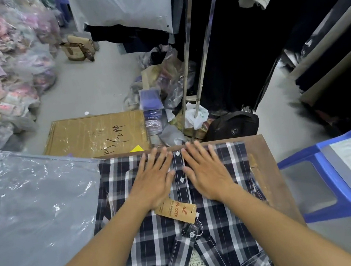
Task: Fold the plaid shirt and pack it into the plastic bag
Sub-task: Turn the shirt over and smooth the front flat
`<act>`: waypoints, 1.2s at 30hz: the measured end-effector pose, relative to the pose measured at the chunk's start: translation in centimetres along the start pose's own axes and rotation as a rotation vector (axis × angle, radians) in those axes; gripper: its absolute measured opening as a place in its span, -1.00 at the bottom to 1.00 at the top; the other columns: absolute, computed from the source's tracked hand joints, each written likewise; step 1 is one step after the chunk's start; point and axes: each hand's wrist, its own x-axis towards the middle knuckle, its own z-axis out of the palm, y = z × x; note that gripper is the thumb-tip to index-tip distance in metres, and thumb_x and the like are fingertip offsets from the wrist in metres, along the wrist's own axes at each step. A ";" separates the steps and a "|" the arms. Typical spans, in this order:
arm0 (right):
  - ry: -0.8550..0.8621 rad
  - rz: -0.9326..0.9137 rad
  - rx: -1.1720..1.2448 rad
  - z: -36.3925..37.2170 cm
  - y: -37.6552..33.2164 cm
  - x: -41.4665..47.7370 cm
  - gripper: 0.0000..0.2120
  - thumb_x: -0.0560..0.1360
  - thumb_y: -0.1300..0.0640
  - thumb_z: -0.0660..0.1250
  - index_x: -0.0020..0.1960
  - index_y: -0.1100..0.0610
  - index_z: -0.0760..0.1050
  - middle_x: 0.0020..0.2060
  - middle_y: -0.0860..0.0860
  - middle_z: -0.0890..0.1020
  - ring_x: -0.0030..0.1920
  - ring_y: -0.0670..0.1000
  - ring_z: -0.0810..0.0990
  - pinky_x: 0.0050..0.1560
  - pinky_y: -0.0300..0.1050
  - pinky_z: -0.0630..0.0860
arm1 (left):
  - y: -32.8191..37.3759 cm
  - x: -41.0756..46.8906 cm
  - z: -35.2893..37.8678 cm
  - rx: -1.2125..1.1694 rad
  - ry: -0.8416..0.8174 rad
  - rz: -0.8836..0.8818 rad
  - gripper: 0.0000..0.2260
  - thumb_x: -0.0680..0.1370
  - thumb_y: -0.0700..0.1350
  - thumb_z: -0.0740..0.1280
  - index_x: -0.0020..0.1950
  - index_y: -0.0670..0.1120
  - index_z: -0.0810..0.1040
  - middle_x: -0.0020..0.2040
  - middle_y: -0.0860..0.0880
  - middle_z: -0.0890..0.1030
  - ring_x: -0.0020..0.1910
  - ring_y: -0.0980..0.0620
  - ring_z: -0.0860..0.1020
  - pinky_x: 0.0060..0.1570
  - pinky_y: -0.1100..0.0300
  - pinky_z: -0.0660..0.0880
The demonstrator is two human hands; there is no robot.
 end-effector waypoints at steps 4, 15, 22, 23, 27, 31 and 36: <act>-0.058 -0.018 -0.009 1.3 -0.1 0.4 -0.35 0.64 -0.24 -0.29 0.62 0.07 -0.23 0.62 0.00 -0.22 0.59 0.03 -0.31 0.57 0.19 -0.21 | 0.0 0.3 1.2 0.085 -0.011 -0.017 -0.41 0.61 0.23 -0.28 0.59 0.04 -0.27 0.61 0.03 -0.26 0.56 -0.01 -0.35 0.53 -0.09 -0.33; -0.058 0.298 0.158 0.5 7.6 -3.0 -0.32 0.58 -0.36 -0.29 0.61 -0.09 -0.22 0.61 -0.05 -0.23 0.58 -0.01 -0.34 0.57 0.11 -0.28 | -6.7 -2.3 0.3 -0.052 0.020 -0.343 -0.25 0.47 0.47 -0.32 0.59 0.15 -0.21 0.61 -0.05 -0.28 0.55 -0.06 -0.39 0.51 -0.13 -0.35; 0.138 0.479 0.414 -1.8 7.2 -5.7 -0.40 0.58 -0.21 0.24 0.50 0.07 0.28 0.47 0.10 0.32 0.47 0.15 0.25 0.46 0.13 0.23 | -4.4 -4.4 -2.8 -0.069 0.010 -0.088 -0.09 0.39 0.56 -0.12 0.62 0.07 -0.07 0.63 -0.01 -0.20 0.58 -0.04 -0.28 0.50 -0.09 -0.32; 0.149 0.527 0.481 -2.1 7.0 -6.5 -0.42 0.56 -0.17 0.29 0.46 0.10 0.32 0.40 0.11 0.35 0.42 0.16 0.32 0.41 0.12 0.30 | -3.5 -5.0 -2.9 -0.070 -0.030 -0.019 -0.06 0.37 0.57 -0.04 0.62 0.08 -0.06 0.62 0.03 -0.21 0.58 -0.03 -0.26 0.47 -0.06 -0.32; 0.043 0.689 0.611 -2.7 7.1 -9.5 -0.37 0.49 -0.15 0.42 0.41 0.13 0.32 0.35 0.10 0.44 0.35 0.15 0.43 0.29 0.10 0.42 | -1.3 -6.4 -2.3 -0.019 -0.174 0.129 0.10 0.23 0.60 0.21 0.61 0.10 -0.09 0.62 0.06 -0.19 0.59 -0.06 -0.19 0.43 -0.07 -0.27; -0.109 0.814 0.655 -2.3 7.6 -11.9 -0.44 0.40 -0.14 0.52 0.22 0.11 0.41 0.09 0.03 0.60 0.07 0.08 0.59 0.08 0.04 0.55 | 0.4 -7.3 -1.7 -0.021 -0.286 0.154 0.25 0.14 0.57 0.34 0.60 0.09 -0.22 0.60 0.06 -0.32 0.56 -0.04 -0.37 0.46 -0.06 -0.36; -0.139 0.848 0.957 -1.8 7.7 -13.4 -0.67 0.40 0.05 0.56 0.01 0.16 0.50 -0.08 0.12 0.72 -0.09 0.13 0.72 0.09 0.18 0.62 | 2.3 -6.4 -0.7 -0.012 -0.356 0.125 0.37 0.07 0.52 0.43 0.58 0.07 -0.35 0.57 0.01 -0.41 0.50 -0.05 -0.48 0.48 -0.16 -0.40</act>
